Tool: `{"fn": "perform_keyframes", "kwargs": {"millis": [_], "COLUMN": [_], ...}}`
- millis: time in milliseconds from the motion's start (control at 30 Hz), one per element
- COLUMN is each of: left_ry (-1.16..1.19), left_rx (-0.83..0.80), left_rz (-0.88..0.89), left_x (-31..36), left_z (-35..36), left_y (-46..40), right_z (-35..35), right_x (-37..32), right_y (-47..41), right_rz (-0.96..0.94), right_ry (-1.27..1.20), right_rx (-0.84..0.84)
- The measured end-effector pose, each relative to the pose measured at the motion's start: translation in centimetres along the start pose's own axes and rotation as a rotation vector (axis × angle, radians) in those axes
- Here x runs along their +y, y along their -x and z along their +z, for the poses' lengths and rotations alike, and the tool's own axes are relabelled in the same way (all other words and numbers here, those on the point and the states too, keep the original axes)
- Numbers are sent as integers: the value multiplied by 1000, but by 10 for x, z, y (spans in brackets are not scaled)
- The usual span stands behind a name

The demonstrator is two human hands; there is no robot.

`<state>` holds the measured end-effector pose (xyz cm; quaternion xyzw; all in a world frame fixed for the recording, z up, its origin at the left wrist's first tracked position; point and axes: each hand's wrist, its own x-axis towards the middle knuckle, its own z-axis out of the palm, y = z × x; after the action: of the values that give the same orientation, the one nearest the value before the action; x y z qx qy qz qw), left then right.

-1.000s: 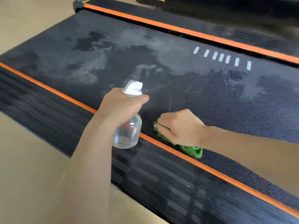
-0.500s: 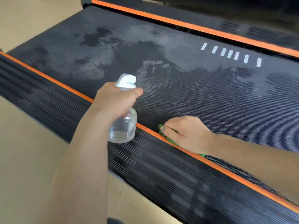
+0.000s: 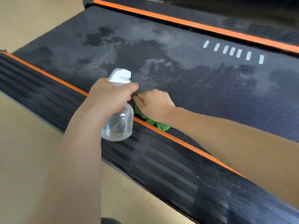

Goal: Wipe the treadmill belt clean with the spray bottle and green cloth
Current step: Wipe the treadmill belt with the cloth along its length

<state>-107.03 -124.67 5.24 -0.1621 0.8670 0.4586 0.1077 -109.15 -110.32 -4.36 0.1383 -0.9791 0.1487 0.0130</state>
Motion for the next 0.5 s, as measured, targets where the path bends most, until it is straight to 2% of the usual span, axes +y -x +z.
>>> {"fn": "perform_keyframes", "kwargs": {"millis": [133, 267, 300, 400, 433, 500], "left_ry": [37, 38, 41, 45, 47, 65], "left_rx": [-5, -18, -20, -5, 11, 39], "left_rz": [3, 17, 20, 23, 24, 21], "left_x": [0, 5, 5, 6, 6, 4], "left_z": [-1, 2, 1, -3, -4, -9], "left_y": [0, 3, 3, 2, 2, 1], "right_z": [-13, -38, -43, -44, -37, -13], "right_x": [30, 59, 60, 41, 30, 8], "right_y": [73, 88, 75, 17, -2, -24], "right_rz": [-78, -146, -138, 52, 113, 98], "right_ry": [-10, 61, 59, -183, -234, -161], "right_rx": [-6, -257, -260, 51, 102, 54]}}
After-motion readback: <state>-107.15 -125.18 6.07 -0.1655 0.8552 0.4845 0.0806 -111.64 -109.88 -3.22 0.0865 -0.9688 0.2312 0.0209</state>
